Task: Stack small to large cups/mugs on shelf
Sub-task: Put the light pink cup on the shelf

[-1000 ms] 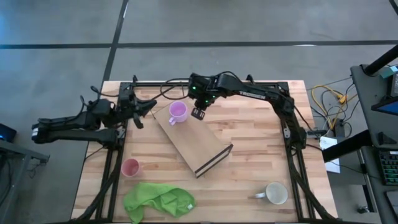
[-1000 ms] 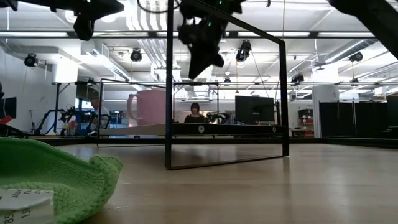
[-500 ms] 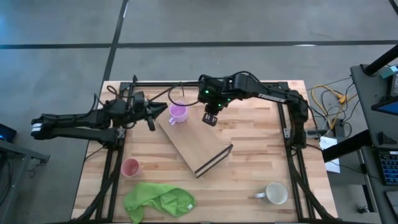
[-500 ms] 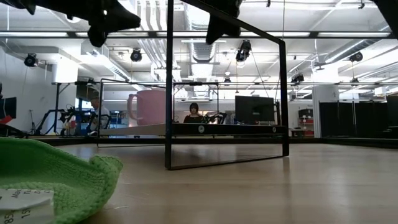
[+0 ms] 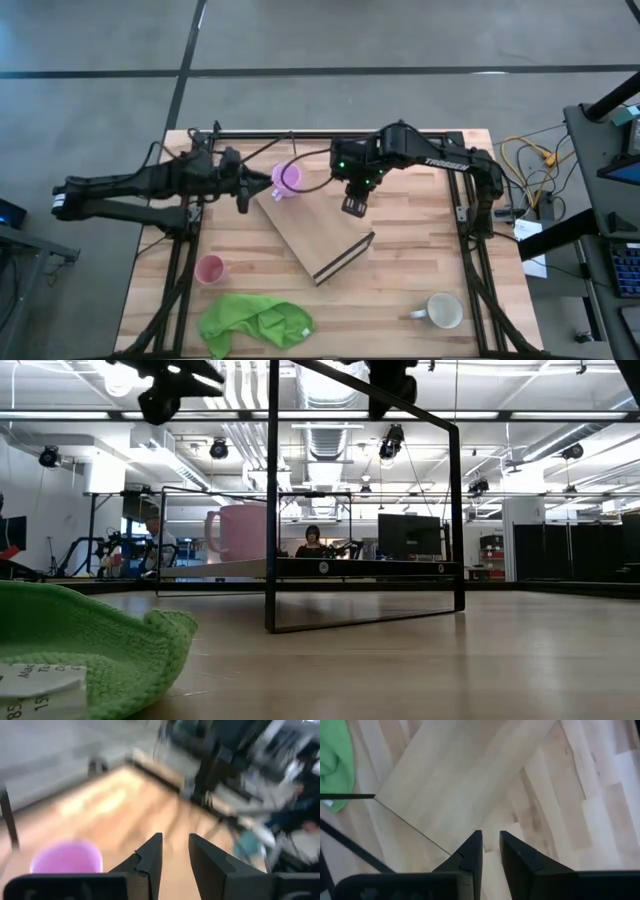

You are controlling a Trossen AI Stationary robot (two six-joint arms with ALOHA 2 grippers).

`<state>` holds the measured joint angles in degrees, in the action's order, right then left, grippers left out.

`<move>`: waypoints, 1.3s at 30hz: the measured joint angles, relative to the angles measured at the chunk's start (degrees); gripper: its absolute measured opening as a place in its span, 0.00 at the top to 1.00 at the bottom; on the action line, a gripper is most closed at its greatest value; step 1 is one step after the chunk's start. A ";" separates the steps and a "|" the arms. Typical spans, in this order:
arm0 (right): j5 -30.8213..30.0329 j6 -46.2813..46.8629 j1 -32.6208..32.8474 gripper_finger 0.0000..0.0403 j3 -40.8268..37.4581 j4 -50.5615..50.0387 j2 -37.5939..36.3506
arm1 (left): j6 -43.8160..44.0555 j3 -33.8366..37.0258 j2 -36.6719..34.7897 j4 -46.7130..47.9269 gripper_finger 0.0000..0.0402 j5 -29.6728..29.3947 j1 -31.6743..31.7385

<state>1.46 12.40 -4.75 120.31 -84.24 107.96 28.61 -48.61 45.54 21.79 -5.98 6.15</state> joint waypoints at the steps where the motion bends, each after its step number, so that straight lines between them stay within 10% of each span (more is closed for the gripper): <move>1: -0.01 -0.22 0.37 0.84 0.00 -0.01 0.00 | 1.10 -1.83 0.75 4.81 0.81 1.66 -0.03; 13: -0.01 -0.43 1.75 0.82 -0.02 -0.94 0.00 | 11.80 -20.39 10.69 44.52 0.81 29.47 -4.01; 27: -0.03 -0.41 1.75 0.81 -0.13 -0.86 0.00 | 48.74 -23.07 19.74 48.02 0.81 26.01 -27.35; 39: -0.05 -2.39 1.75 0.81 -0.23 -0.81 0.00 | 64.05 -22.01 29.99 50.14 0.81 15.66 -37.13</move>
<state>1.41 10.01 -3.01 120.08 -85.05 107.96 92.66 -70.62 75.54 71.93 9.68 -30.98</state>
